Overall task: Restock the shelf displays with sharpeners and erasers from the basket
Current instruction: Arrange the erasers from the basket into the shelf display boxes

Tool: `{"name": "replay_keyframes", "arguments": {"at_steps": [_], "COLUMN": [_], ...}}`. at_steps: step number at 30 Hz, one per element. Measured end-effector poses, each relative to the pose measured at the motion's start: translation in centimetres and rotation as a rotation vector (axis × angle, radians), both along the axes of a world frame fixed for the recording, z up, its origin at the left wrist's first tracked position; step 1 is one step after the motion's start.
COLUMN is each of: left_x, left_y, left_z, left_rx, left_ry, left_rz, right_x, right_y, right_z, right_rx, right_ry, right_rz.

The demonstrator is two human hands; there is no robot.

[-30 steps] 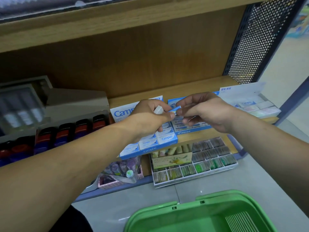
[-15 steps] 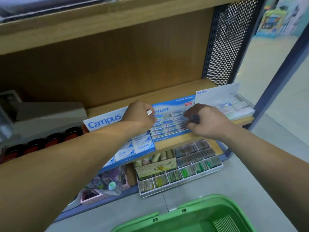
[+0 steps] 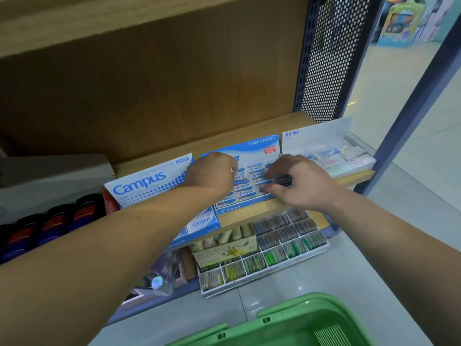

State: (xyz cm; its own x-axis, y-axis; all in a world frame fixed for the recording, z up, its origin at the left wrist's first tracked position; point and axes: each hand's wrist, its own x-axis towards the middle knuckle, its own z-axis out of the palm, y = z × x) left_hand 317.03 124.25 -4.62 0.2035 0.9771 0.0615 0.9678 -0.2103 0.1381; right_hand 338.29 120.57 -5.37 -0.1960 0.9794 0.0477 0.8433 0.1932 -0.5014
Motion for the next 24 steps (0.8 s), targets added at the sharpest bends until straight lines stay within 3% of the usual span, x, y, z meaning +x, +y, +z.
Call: {"name": "replay_keyframes", "arguments": {"at_steps": [3, 7, 9, 12, 17, 21, 24], "left_x": [0.0, -0.6, -1.2, -2.7, -6.0, -7.6, -8.4], "left_y": [-0.4, -1.7, -2.3, -3.9, -6.2, -7.2, -7.5], "left_z": [-0.1, 1.4, 2.7, 4.3, 4.8, 5.0, 5.1], "left_rx": [0.033, 0.012, -0.107, -0.394, -0.42, -0.387, -0.364], "left_ry": [0.09, -0.157, -0.357, -0.488, -0.848, -0.971, -0.876], "left_rz": [-0.086, -0.009, 0.028, 0.011, 0.036, 0.051, 0.066], "right_x": [0.1, -0.3, -1.3, -3.8, -7.4, -9.1, -10.1], "right_y": [0.1, -0.1, -0.4, -0.8, -1.8, -2.1, -2.2], "right_z": [0.0, 0.9, 1.4, 1.8, 4.1, 4.5, 4.1], "right_rx": [-0.015, -0.087, -0.056, -0.082, -0.351, -0.398, -0.413], "right_ry": [-0.02, -0.006, -0.011, 0.24, 0.722, 0.864, 0.826], "right_rz": [0.012, -0.045, -0.065, -0.036, 0.041, 0.031, 0.04]}}
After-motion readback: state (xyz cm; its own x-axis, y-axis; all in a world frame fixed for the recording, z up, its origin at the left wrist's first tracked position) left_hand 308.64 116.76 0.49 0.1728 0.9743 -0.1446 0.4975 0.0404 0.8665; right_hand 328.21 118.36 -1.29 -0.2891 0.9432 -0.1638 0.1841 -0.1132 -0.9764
